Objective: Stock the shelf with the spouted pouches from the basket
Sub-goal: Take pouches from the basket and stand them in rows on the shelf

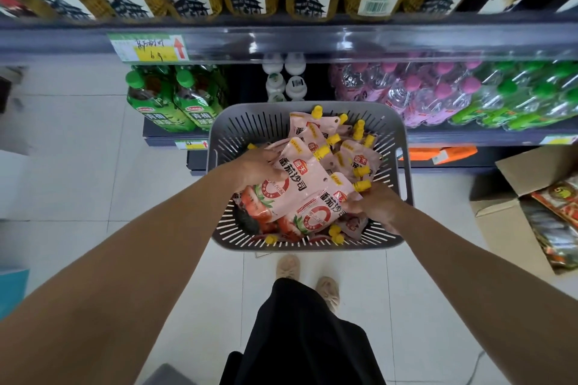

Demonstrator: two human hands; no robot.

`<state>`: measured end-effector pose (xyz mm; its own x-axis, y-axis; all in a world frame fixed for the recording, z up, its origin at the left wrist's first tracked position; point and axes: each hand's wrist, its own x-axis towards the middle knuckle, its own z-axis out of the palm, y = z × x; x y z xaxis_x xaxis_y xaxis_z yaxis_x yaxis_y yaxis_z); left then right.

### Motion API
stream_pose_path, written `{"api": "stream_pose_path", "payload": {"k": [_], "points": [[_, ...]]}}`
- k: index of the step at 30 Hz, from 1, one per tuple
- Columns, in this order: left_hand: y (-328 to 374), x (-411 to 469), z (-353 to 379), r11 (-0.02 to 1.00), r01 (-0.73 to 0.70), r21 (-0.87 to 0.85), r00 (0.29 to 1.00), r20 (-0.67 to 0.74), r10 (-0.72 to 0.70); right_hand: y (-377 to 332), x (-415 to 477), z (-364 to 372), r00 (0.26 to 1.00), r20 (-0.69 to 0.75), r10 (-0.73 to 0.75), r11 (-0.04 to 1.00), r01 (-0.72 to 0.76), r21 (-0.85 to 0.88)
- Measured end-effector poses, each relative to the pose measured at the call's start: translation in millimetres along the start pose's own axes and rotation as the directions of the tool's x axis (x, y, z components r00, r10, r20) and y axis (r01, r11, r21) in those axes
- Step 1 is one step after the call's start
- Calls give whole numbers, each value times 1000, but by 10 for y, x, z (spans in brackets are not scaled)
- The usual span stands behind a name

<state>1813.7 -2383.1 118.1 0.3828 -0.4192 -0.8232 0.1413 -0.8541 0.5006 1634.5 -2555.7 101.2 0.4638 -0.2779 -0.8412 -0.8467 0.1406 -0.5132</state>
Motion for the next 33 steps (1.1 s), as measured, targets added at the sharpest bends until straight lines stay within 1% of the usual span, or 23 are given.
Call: {"api": "stream_pose_path", "payload": {"k": [2, 4, 6, 8, 12, 15, 18, 20, 22, 25, 29, 33], "points": [[-25, -66, -17, 1000, -5, -24, 1000, -27, 4, -18, -16, 40, 998, -57, -14, 998, 11, -56], [-37, -140, -28, 999, -21, -48, 997, -71, 18, -76, -52, 70, 996, -86, -27, 998, 23, -58], [-47, -223, -40, 992, -43, -116, 992, -125, 29, -176, -139, 90, 997, -63, -44, 999, 44, 1], [-45, -347, -70, 969, -73, -236, 986, -161, 35, -294, -258, 101, 997, -37, -70, 995, 72, 66], [65, -717, -207, 917, -160, -366, 969, -234, 76, -554, -586, 90, 981, -31, -194, 971, 196, 139], [228, -1062, -318, 895, -219, -388, 958, -257, 123, -777, -881, 11, 958, -53, -281, 945, 286, 157], [424, -1442, -444, 884, -295, -363, 936, -295, 191, -1037, -1218, -101, 923, -125, -364, 906, 382, 181], [581, -1712, -534, 874, -344, -344, 915, -333, 229, -1211, -1469, -156, 873, -191, -448, 860, 480, 172], [737, -1998, -608, 862, -389, -325, 888, -380, 257, -1377, -1730, -182, 811, -238, -534, 815, 569, 110], [955, -2439, -697, 825, -477, -303, 840, -435, 326, -1612, -2146, -197, 716, -248, -653, 729, 682, 48], [1184, -2978, -781, 770, -585, -254, 763, -495, 416, -1890, -2696, -254, 584, -284, -760, 611, 792, -6], [1365, -3453, -849, 703, -676, -223, 683, -548, 483, -2153, -3149, -340, 467, -307, -829, 506, 860, -60]]}}
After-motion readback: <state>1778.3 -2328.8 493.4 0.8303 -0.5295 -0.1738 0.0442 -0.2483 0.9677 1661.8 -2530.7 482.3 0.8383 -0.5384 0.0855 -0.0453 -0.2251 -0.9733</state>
